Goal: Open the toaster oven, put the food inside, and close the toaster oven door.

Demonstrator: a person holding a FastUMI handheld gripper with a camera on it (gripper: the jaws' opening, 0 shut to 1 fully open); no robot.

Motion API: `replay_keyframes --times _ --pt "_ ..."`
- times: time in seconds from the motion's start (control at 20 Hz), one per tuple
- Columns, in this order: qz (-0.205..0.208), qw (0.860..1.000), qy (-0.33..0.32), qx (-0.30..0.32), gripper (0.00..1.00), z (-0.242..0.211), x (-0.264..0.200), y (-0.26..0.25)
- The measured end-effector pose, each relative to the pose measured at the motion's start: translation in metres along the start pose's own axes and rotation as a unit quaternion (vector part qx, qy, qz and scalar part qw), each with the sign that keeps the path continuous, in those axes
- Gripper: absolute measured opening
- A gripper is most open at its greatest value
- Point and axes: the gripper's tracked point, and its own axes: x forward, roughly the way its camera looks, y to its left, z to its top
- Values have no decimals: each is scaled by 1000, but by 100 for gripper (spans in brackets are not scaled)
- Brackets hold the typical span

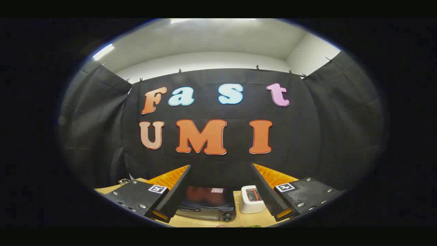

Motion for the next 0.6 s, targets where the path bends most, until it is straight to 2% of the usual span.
replay_keyframes --times 0.6 --pt "15 1000 14 2 99 -4 3 23"
